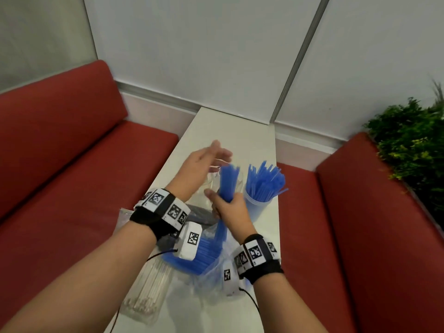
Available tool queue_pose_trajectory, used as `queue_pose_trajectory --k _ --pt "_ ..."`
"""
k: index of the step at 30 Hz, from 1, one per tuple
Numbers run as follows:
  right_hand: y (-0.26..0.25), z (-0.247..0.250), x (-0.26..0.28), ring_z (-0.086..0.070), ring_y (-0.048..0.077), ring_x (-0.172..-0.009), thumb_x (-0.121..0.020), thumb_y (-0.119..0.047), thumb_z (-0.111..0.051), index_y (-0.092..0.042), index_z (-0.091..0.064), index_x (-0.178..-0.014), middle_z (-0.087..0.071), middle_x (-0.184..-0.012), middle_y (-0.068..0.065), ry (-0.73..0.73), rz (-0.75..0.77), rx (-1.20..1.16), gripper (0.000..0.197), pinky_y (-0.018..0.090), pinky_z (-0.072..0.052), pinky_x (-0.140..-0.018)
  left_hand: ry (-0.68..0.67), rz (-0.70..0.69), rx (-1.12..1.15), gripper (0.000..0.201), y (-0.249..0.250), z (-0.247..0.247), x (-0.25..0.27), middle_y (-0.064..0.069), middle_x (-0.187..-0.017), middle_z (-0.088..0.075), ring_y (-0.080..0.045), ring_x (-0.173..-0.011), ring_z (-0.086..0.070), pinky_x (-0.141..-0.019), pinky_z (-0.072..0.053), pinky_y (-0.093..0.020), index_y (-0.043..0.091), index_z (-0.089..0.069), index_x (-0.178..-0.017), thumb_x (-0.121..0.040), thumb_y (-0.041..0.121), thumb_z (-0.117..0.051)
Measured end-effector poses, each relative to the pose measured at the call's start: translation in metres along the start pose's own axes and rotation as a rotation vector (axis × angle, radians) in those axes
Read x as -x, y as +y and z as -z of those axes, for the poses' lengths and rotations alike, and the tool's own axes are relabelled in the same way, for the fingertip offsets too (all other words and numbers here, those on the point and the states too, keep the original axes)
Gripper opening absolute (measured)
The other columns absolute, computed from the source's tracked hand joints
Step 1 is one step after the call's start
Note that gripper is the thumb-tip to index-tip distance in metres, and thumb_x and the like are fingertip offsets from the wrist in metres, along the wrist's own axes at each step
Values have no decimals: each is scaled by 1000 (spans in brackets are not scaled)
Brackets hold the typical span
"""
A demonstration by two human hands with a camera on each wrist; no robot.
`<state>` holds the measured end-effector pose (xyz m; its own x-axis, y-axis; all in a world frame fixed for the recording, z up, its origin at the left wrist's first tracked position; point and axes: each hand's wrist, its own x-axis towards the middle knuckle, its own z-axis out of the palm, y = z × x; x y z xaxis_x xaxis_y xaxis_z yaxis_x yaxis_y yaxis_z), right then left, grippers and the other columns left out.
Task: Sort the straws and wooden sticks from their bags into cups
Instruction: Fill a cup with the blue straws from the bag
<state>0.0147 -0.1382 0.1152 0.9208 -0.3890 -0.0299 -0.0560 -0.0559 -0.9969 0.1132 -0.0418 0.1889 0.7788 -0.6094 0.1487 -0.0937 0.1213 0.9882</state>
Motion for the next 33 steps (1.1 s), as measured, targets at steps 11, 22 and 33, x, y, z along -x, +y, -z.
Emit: queue_pose_trajectory --k 11,22,33 --pt "-74 8 8 -45 18 -54 -90 -29 -79 -23 -55 -65 -47 -56 1 -29 224 -170 35 26 -45 -57 -277 992 909 40 -79 -18 37 -21 -109 -62 -37 -91 -70 -76 -61 -42 -7 -59 -111 -99 29 -49" --pt "-59 12 14 -39 16 -50 -93 -27 -77 -14 -53 -73 -40 -56 -1 49 175 -278 33 29 -39 -55 -200 1173 780 30 -93 -24 43 -16 -73 -67 -19 -43 -63 -35 -51 -22 2 -59 -70 -91 23 -59" --pt "-29 16 15 -42 17 -52 -90 -24 -79 -25 -51 -63 -43 -55 0 24 104 -248 39 25 -42 -55 -292 1261 835 24 -106 -37 41 -10 -67 -61 -19 -47 -60 -29 -37 -14 5 -61 -74 -85 27 -61"
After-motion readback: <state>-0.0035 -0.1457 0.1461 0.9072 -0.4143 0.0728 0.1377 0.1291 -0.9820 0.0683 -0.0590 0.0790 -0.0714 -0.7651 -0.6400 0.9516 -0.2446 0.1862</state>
